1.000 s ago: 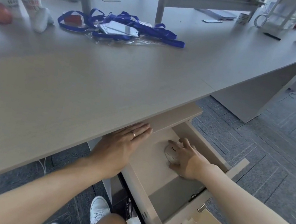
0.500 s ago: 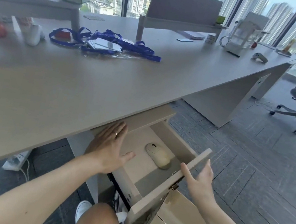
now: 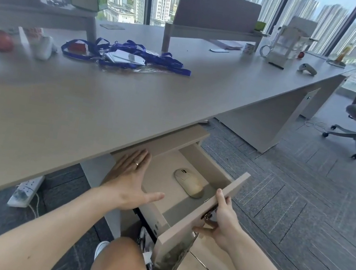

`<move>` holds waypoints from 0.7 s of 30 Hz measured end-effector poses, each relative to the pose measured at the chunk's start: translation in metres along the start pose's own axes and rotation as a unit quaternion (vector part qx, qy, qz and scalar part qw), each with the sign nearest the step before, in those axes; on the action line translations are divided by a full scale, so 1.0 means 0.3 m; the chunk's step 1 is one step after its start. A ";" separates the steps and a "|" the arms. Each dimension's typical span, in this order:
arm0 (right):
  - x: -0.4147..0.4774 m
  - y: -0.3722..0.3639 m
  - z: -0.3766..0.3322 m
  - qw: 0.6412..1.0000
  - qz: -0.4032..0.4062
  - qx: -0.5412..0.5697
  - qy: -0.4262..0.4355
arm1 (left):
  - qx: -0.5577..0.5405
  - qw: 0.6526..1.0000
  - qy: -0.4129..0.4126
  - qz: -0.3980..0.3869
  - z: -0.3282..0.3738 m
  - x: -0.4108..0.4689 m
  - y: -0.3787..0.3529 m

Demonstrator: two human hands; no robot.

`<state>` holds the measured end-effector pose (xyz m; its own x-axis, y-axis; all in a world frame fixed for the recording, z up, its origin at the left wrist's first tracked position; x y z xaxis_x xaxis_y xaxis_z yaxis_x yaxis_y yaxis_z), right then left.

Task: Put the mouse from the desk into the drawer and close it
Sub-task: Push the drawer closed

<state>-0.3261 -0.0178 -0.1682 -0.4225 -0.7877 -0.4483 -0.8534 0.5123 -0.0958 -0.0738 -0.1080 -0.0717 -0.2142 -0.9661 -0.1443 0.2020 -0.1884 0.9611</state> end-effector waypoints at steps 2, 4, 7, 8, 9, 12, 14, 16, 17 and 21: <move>0.007 -0.027 -0.009 1.000 -0.002 0.001 0.003 | -0.013 1.000 0.005 -0.016 0.001 -0.009 0.009; 0.017 -0.059 -0.019 1.000 -0.003 0.003 0.005 | -0.026 0.999 0.009 -0.034 0.000 -0.013 0.017; 0.042 -0.111 -0.028 1.000 -0.005 0.001 0.004 | -0.026 0.998 0.009 -0.049 0.000 -0.018 0.023; 0.052 -0.129 -0.030 1.000 -0.005 0.004 0.004 | -0.023 0.999 0.003 -0.049 0.002 -0.021 0.024; 0.061 -0.147 -0.033 1.000 -0.005 0.007 0.004 | -0.020 0.999 -0.003 -0.046 0.004 -0.024 0.027; 0.091 -0.207 -0.044 1.000 -0.010 0.019 0.005 | -0.011 1.000 -0.020 -0.021 0.001 -0.025 0.029; 0.114 -0.250 -0.051 1.000 -0.014 0.020 0.008 | -0.003 0.999 -0.038 0.003 -0.001 -0.024 0.031; 0.136 -0.299 -0.061 1.000 -0.020 0.012 0.017 | 0.001 0.997 -0.062 0.042 -0.002 -0.019 0.039; 0.148 -0.323 -0.067 0.999 -0.024 0.012 0.021 | 0.001 0.995 -0.074 0.062 -0.005 -0.016 0.045; 0.187 -0.402 -0.068 0.999 -0.032 0.023 0.019 | -0.011 0.991 -0.103 0.084 -0.034 0.005 0.060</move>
<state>-0.2530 -0.1308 -0.1637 -0.3787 -0.8313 -0.4068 -0.8649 0.4743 -0.1641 -0.0606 -0.1146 -0.0569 -0.3662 -0.9278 0.0713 0.2714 -0.0332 0.9619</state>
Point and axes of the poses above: each hand's wrist, its own x-axis towards the middle knuckle, its own y-axis out of the back of the hand, z = x × y, the point moved 10 cm from there along x, towards the middle knuckle, and after that the axes turned 12 degrees about y, right-handed, at the moved point
